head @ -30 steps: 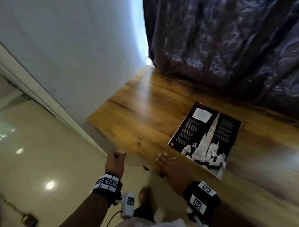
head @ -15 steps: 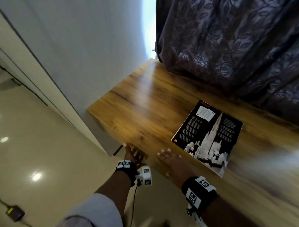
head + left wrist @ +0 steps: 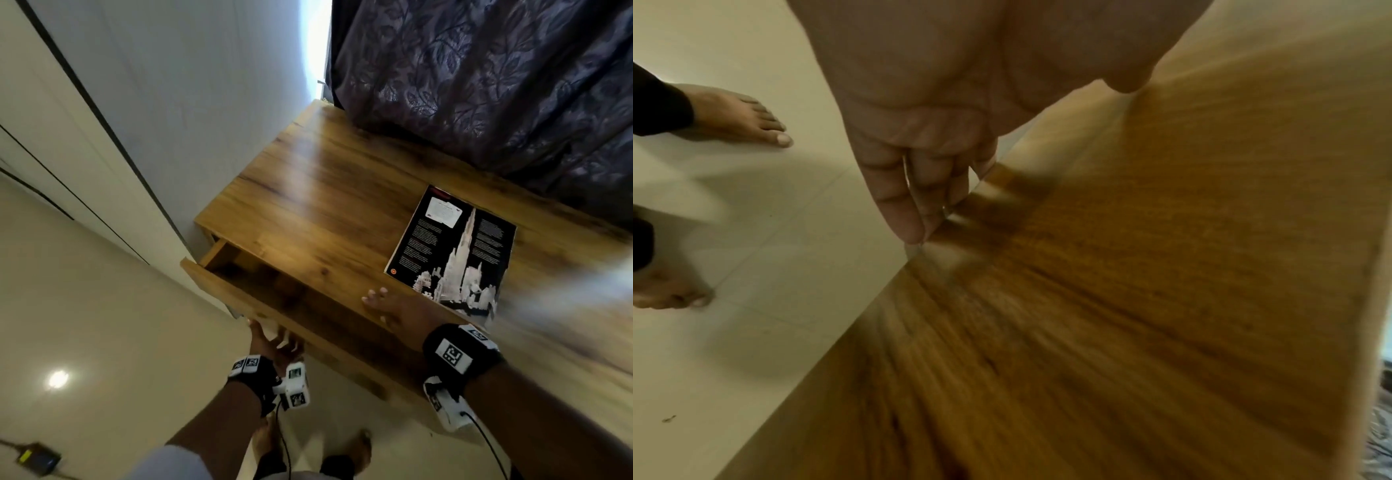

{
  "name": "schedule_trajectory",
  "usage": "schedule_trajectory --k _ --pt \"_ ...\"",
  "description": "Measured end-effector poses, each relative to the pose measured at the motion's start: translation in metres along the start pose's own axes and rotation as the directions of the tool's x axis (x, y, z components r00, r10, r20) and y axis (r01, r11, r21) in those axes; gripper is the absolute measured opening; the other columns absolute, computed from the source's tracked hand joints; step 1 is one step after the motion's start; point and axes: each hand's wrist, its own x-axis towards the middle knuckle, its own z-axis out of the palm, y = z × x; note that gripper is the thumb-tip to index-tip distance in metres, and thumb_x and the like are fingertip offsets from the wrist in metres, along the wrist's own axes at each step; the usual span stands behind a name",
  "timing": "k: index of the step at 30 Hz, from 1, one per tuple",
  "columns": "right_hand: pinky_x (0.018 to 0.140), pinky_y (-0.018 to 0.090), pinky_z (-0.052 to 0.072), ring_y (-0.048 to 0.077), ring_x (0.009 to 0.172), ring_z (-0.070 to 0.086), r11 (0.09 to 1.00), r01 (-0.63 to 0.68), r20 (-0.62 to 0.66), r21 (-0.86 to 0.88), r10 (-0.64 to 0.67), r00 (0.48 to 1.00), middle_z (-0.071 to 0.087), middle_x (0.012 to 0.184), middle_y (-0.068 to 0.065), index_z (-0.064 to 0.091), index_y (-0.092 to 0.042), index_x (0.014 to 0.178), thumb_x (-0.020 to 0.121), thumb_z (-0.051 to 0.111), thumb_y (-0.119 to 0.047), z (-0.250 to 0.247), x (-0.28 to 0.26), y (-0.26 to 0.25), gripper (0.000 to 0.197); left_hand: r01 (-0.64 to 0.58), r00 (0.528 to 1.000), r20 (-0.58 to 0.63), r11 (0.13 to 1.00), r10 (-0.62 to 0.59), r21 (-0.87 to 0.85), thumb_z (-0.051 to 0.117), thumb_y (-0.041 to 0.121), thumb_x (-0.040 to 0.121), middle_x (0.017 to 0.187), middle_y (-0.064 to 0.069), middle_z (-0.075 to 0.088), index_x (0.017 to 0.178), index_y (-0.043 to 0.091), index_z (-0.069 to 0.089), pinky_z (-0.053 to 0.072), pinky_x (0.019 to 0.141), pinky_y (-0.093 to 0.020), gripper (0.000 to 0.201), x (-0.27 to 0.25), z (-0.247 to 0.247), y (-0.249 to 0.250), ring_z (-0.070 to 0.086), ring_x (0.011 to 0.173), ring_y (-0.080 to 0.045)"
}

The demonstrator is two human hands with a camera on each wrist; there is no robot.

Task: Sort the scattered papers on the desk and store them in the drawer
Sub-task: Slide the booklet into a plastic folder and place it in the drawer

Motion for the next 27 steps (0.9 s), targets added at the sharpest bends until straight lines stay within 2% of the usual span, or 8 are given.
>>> schedule_trajectory --k 2,8,12,15,19,21,24,27 --pt "0.116 0.021 0.006 0.01 0.153 0.015 0.998 -0.026 -0.02 -0.061 0.024 1.0 0.025 0.163 -0.011 0.034 -0.032 0.154 0.103 0.048 -0.009 0.004 -0.004 -0.008 0.058 0.003 1.0 -0.011 0.999 -0.003 0.039 0.046 0.095 0.058 0.125 -0.019 0.058 0.129 0.012 0.054 0.037 0.107 -0.057 0.109 -0.003 -0.022 0.0 0.054 0.115 -0.045" --pt "0.121 0.035 0.021 0.018 0.155 0.008 0.966 -0.179 0.017 -0.186 0.186 0.982 0.008 0.169 0.001 0.015 -0.021 0.16 0.104 0.048 -0.026 0.022 -0.009 -0.046 0.065 -0.026 0.999 -0.043 0.999 0.027 0.036 0.033 0.094 0.067 0.127 -0.015 0.052 0.125 0.016 0.047 0.042 0.101 -0.061 0.098 -0.025 -0.053 0.023 0.054 0.103 -0.048" --pt "0.104 0.029 0.045 0.018 0.132 0.046 0.962 -0.057 -0.13 -0.266 0.022 0.991 0.047 0.146 0.001 0.05 -0.021 0.142 0.104 0.044 -0.023 0.04 -0.002 -0.089 0.038 -0.043 0.997 -0.062 0.998 0.045 0.035 0.03 0.095 0.068 0.14 -0.01 0.05 0.135 0.017 0.048 0.039 0.103 -0.063 0.104 -0.03 -0.068 0.049 0.049 0.117 -0.049" --pt "0.101 0.032 0.048 0.02 0.131 0.043 0.981 -0.014 0.036 -0.193 0.021 0.999 0.046 0.141 0.004 0.052 -0.015 0.133 0.099 0.053 -0.016 0.063 0.02 -0.101 0.034 -0.071 0.995 -0.065 0.996 0.074 0.056 0.029 0.095 0.068 0.147 -0.011 0.046 0.145 0.018 0.041 0.034 0.105 -0.066 0.109 -0.036 -0.075 0.063 0.041 0.129 -0.052" --pt "0.112 0.047 0.041 0.036 0.144 0.028 0.947 -0.125 0.163 -0.295 0.179 0.97 0.022 0.161 0.014 0.028 -0.011 0.153 0.099 0.05 -0.007 0.084 0.056 -0.093 0.058 -0.102 0.993 -0.05 0.992 0.106 0.068 0.031 0.094 0.068 0.148 -0.015 0.044 0.15 0.019 0.033 0.035 0.103 -0.068 0.112 -0.04 -0.084 0.072 0.041 0.13 -0.052" --pt "0.108 0.045 0.044 0.037 0.14 0.039 0.929 -0.2 0.225 -0.312 0.276 0.934 0.02 0.162 0.019 0.024 -0.008 0.155 0.101 0.049 -0.009 0.091 0.069 -0.084 0.06 -0.115 0.992 -0.04 0.99 0.118 0.079 0.032 0.094 0.068 0.15 -0.016 0.042 0.152 0.02 0.031 0.037 0.101 -0.069 0.112 -0.044 -0.087 0.076 0.041 0.13 -0.051" --pt "0.085 0.035 0.05 0.028 0.104 0.064 0.917 -0.33 0.268 -0.224 0.384 0.884 0.06 0.131 0.014 0.056 -0.008 0.134 0.102 0.05 -0.021 0.097 0.078 -0.071 0.034 -0.126 0.992 -0.004 0.989 0.127 0.071 0.034 0.095 0.066 0.148 -0.015 0.044 0.149 0.021 0.037 0.04 0.099 -0.067 0.111 -0.046 -0.091 0.083 0.044 0.127 -0.05" --pt "0.087 0.035 0.05 0.023 0.09 0.062 0.907 -0.411 0.241 -0.094 0.422 0.874 0.066 0.099 0.006 0.065 -0.01 0.118 0.104 0.043 -0.03 0.103 0.079 -0.062 0.033 -0.124 0.991 0.066 0.991 0.12 0.059 0.035 0.096 0.063 0.145 -0.013 0.047 0.146 0.022 0.041 0.041 0.098 -0.066 0.111 -0.054 -0.09 0.089 0.045 0.124 -0.051"
